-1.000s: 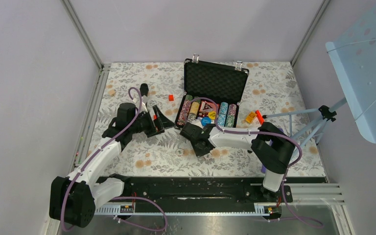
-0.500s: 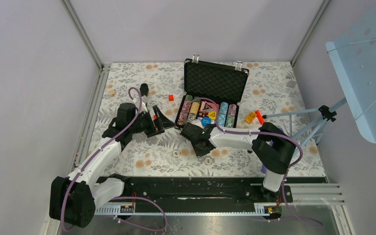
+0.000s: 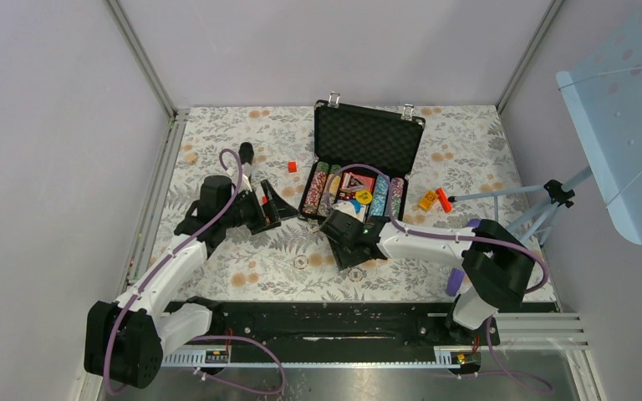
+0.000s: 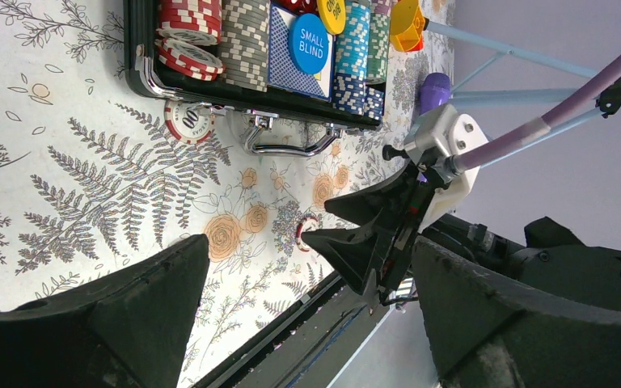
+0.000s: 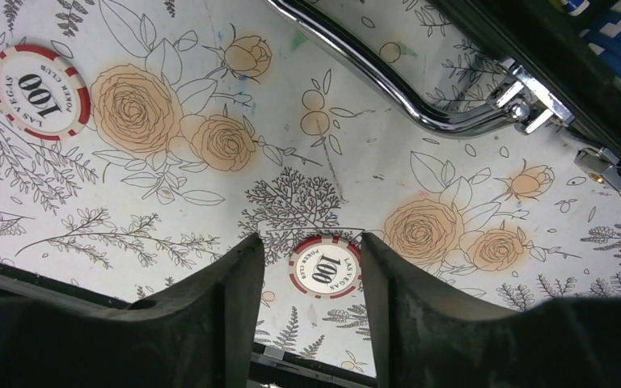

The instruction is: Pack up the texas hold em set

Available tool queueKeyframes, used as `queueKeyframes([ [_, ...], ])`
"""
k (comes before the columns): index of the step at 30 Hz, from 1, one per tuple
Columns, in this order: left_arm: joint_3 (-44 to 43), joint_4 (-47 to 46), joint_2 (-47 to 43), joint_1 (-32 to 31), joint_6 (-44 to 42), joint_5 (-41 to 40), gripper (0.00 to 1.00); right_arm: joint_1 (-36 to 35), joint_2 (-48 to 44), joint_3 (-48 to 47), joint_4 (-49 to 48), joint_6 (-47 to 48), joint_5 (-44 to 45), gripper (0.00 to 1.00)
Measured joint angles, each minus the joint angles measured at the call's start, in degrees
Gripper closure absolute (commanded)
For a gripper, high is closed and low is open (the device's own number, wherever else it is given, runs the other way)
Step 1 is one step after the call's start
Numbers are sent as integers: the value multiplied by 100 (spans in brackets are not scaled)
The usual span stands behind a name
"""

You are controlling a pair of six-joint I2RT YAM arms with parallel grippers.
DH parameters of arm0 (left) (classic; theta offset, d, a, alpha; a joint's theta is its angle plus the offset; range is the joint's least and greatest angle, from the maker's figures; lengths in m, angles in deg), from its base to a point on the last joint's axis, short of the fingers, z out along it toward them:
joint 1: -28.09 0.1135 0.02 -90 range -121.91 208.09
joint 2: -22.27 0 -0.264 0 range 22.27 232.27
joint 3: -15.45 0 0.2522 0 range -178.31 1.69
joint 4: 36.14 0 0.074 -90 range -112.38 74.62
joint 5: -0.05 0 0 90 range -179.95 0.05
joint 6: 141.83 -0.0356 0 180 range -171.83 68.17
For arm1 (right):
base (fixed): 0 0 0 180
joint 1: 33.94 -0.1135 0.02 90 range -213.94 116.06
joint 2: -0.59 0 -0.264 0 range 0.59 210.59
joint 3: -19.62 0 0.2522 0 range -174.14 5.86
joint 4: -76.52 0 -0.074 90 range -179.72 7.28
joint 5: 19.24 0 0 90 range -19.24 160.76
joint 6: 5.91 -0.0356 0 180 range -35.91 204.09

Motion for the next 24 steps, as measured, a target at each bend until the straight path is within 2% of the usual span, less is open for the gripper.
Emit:
queueKeyframes([
  [5, 0, 0, 0, -2, 0, 0, 5, 0, -61, 136, 7, -35, -55, 35],
  [16, 0, 2, -13, -2, -2, 0, 5, -33, 33, 461, 122, -254, -234, 30],
  [19, 0, 4, -15, -2, -2, -2, 5, -122, 33, 487, 90, -295, -122, 34],
  [24, 0, 4, -15, 0, -2, -2, 5, -210, 74, 472, 74, -391, -44, 47],
])
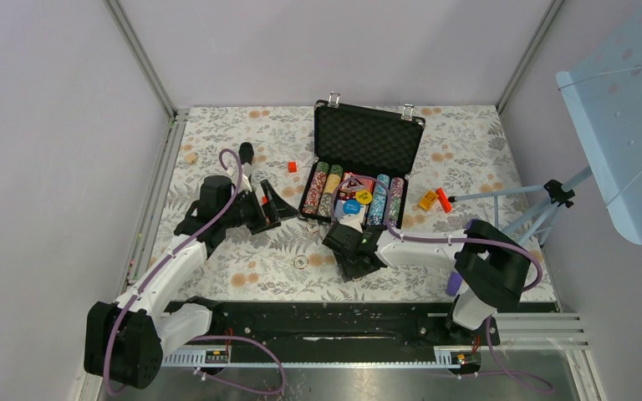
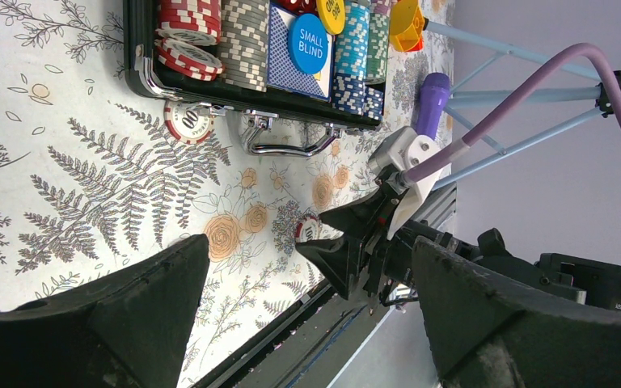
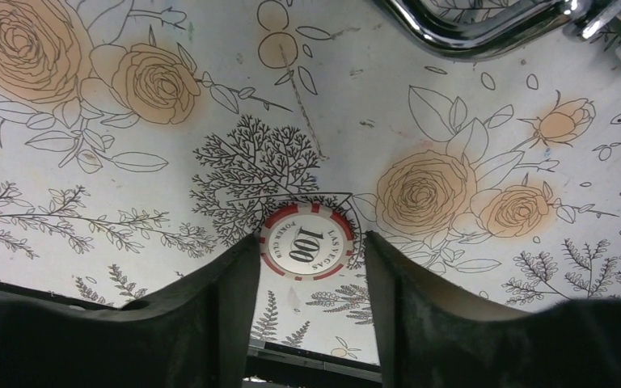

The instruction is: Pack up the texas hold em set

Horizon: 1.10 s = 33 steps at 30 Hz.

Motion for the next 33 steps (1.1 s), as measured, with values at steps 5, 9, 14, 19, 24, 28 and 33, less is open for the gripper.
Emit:
queueKeyframes([
  [5, 0, 20, 0, -2, -7, 0, 5, -13, 50, -61, 50, -33, 24, 66],
  [9, 0, 20, 0, 0, -11, 0, 5, -13, 76, -87, 72, -52, 20, 85],
  [14, 0, 20, 0, 0, -48, 0, 5, -13, 118, -138, 98, -52, 0, 100],
  [19, 0, 22, 0, -2, -61, 0, 5, -13, 120, -144, 101, -50, -2, 100],
  [24, 0, 22, 0, -2, -70, 0, 5, -13, 136, -175, 131, -50, 0, 100],
  [28, 0, 24, 0, -2, -68, 0, 5, -13, 144, -210, 164, -50, 4, 100],
  [33, 0, 46, 0, 0, -70, -2, 5, -13, 273, -380, 267, -37, -2, 100],
])
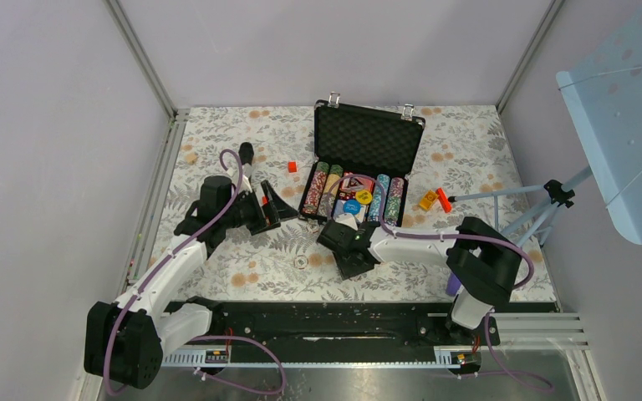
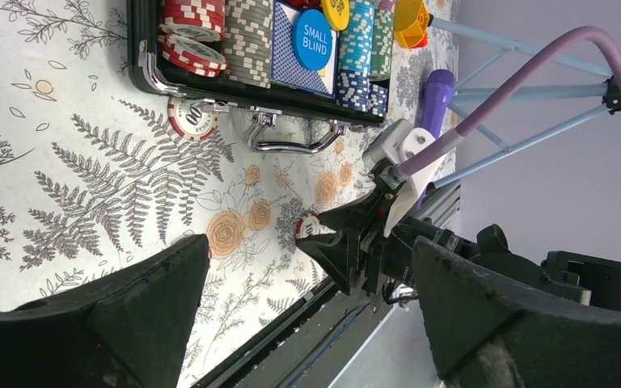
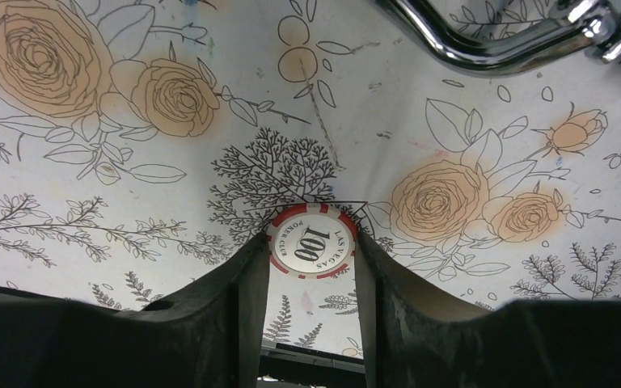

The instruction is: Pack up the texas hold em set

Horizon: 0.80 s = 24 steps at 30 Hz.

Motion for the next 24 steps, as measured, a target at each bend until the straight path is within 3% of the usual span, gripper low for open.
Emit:
queueKeyframes([
  [24, 0, 177, 0, -2, -2, 0, 5, 190, 105, -428, 282, 245, 114, 100],
])
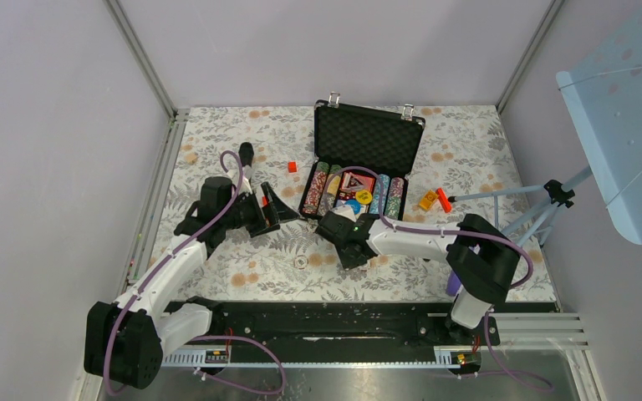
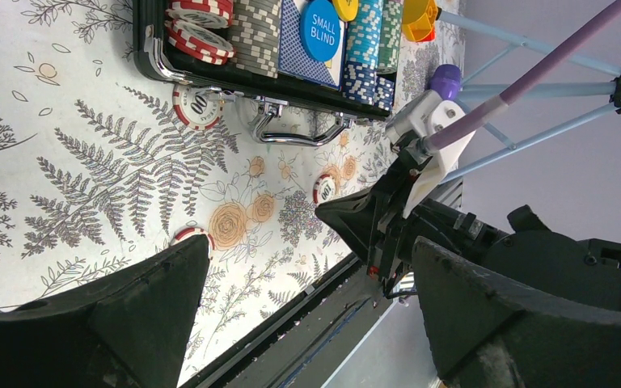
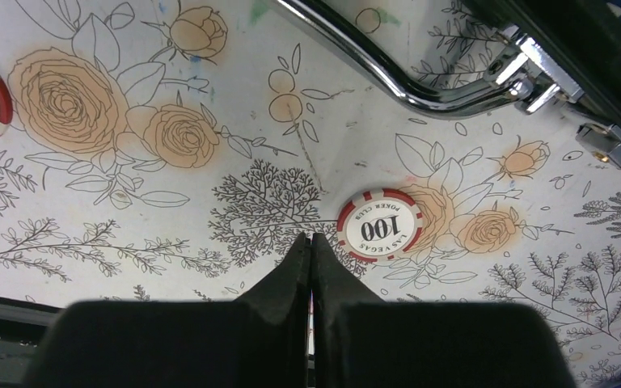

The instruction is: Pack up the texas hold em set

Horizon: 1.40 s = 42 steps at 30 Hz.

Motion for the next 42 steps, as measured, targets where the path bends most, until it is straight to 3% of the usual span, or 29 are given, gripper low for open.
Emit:
queueKeyframes([
  [4, 0, 13, 0, 2, -15, 0, 5, 31, -4, -11, 4, 4, 46, 98],
  [8, 0, 13, 0, 2, -20, 0, 5, 118, -122, 33, 7, 20, 70, 67],
  [15, 0, 13, 0, 2, -22, 0, 5, 492, -422, 254, 0, 122, 76, 46],
  [30, 0, 26, 0, 0, -26, 0, 5, 529, -173, 485, -205, 153, -127, 36],
  [42, 0, 33, 0, 0, -39, 0, 5, 535, -173, 525, -369, 146, -254, 50],
])
